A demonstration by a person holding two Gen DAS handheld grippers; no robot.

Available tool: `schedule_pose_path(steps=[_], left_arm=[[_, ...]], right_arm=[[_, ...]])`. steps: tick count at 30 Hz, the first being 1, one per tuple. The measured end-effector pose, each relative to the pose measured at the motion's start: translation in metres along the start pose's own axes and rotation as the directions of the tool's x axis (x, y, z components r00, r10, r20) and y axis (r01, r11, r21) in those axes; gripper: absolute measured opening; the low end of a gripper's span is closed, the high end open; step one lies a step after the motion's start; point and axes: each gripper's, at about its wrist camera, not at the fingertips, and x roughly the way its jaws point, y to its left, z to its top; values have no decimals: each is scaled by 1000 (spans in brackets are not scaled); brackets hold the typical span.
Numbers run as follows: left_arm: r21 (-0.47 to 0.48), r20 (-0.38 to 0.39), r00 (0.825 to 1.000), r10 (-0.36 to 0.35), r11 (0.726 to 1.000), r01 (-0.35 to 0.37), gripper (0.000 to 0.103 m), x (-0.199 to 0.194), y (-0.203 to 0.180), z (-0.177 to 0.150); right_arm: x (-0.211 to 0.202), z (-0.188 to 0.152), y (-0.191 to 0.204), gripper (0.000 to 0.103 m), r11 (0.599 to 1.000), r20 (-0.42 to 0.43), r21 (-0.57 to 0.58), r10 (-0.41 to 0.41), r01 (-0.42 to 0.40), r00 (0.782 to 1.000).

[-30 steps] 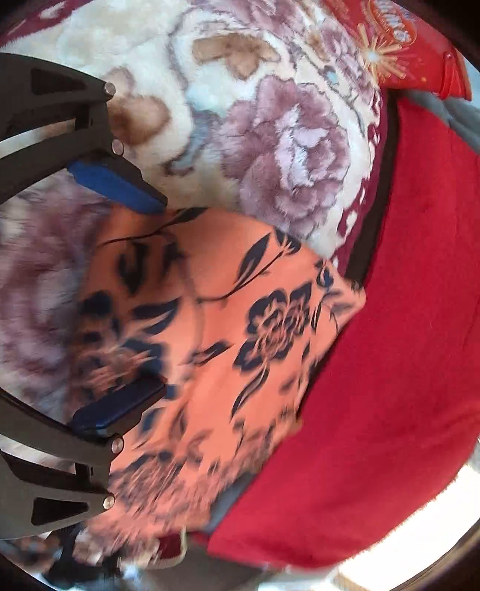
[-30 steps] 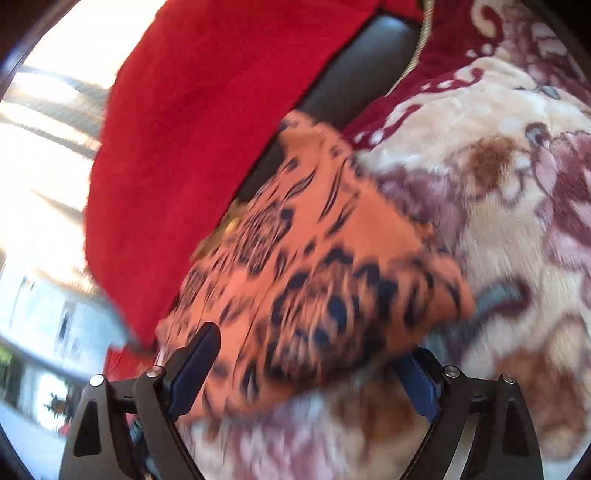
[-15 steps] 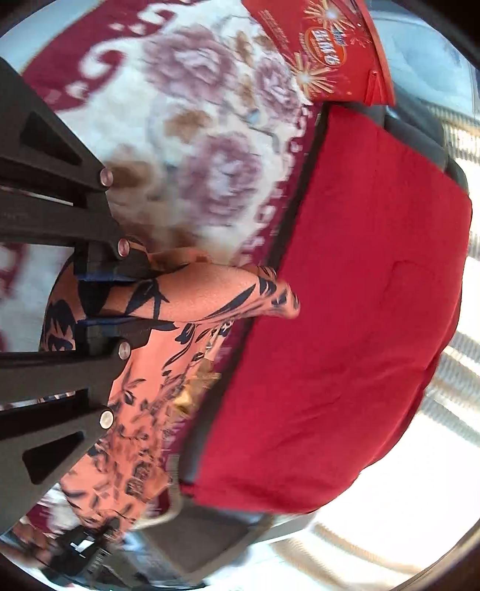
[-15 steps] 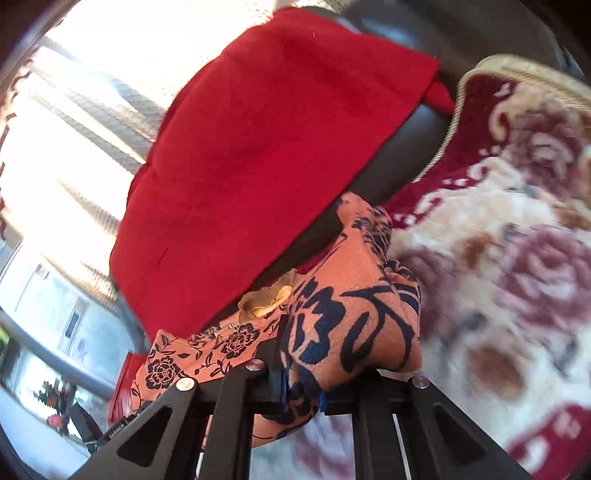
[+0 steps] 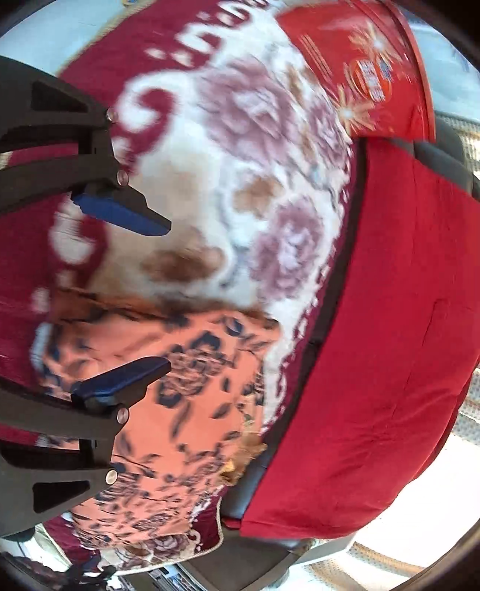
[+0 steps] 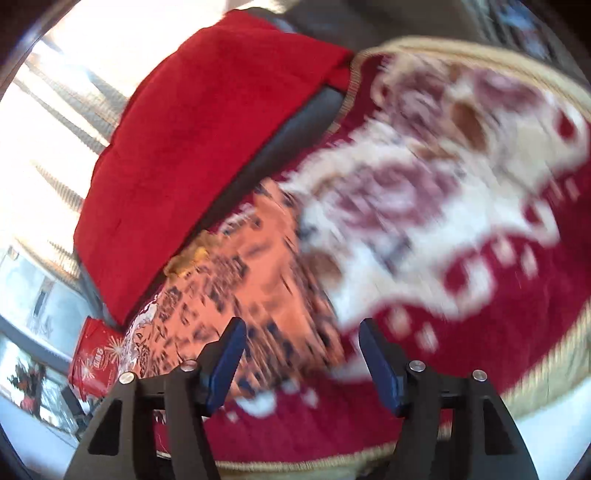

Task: Fold small clothes
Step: 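Lay the hem over the collar end with both tools and release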

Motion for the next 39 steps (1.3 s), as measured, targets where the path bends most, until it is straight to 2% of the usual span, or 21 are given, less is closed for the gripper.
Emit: schedule_pose_path(steps=[4,7,12,14,15,16,17,18,19,22,26,29,31,32,33,35,37,39], left_arm=[[16,-59,997,-46,999,47,69,35,-6,26],[12,-104,993,-47,999,48,69,62,-6,38],[35,-121,991,-50,998,54,69,89,-8,49],[39,-139,990,-40,998,46,69,99,-9,50],[38,-136,990,-37,998,43,69,104,-8,52],[40,-129,991,-36,998,42,64,105,-8,53],[61,-120,992,-30,997,38,30,105,-10,56],[87,-131,991,-16,996,27,11,106,-13,57],[109,-136,991,0,994,15,5,107,-16,60],[144,-96,995,-18,989,32,5,98,-25,69],[178,-21,999,-47,983,50,5,83,-37,86],[187,16,1000,-14,982,10,5,90,-38,92],[175,-28,999,29,984,-24,5,111,-30,88],[175,-82,995,51,984,-36,6,126,-25,83],[178,-138,987,82,982,-56,9,144,-20,75],[200,-112,987,118,975,-94,17,144,-20,69],[199,-85,989,122,974,-103,20,132,-22,71],[184,-54,992,115,977,-104,27,112,-23,76]], right_arm=[[47,49,26,67,993,-29,-116,-5,2,1000],[86,76,37,67,980,-39,-188,-75,67,996],[131,88,40,65,951,-74,-275,-169,142,983],[142,89,42,46,934,-79,-324,-184,149,980],[147,89,44,20,924,-86,-348,-198,157,976],[148,87,48,14,910,-88,-375,-223,175,971],[147,86,51,10,899,-82,-398,-232,182,969],[145,85,56,6,886,-75,-424,-244,191,967],[140,85,62,6,872,-62,-447,-251,198,966],[122,90,78,6,844,-2,-492,-246,214,969],[105,106,89,6,833,83,-498,-232,242,969],[112,115,87,6,836,118,-477,-243,270,963],[133,115,74,6,845,103,-452,-268,285,958],[147,113,66,7,850,63,-446,-282,280,957],[166,109,53,7,865,-15,-426,-299,265,954],[181,100,35,8,889,-94,-383,-307,250,947],[166,98,35,18,895,-51,-361,-297,260,953],[149,99,39,25,902,-40,-348,-285,254,958]])
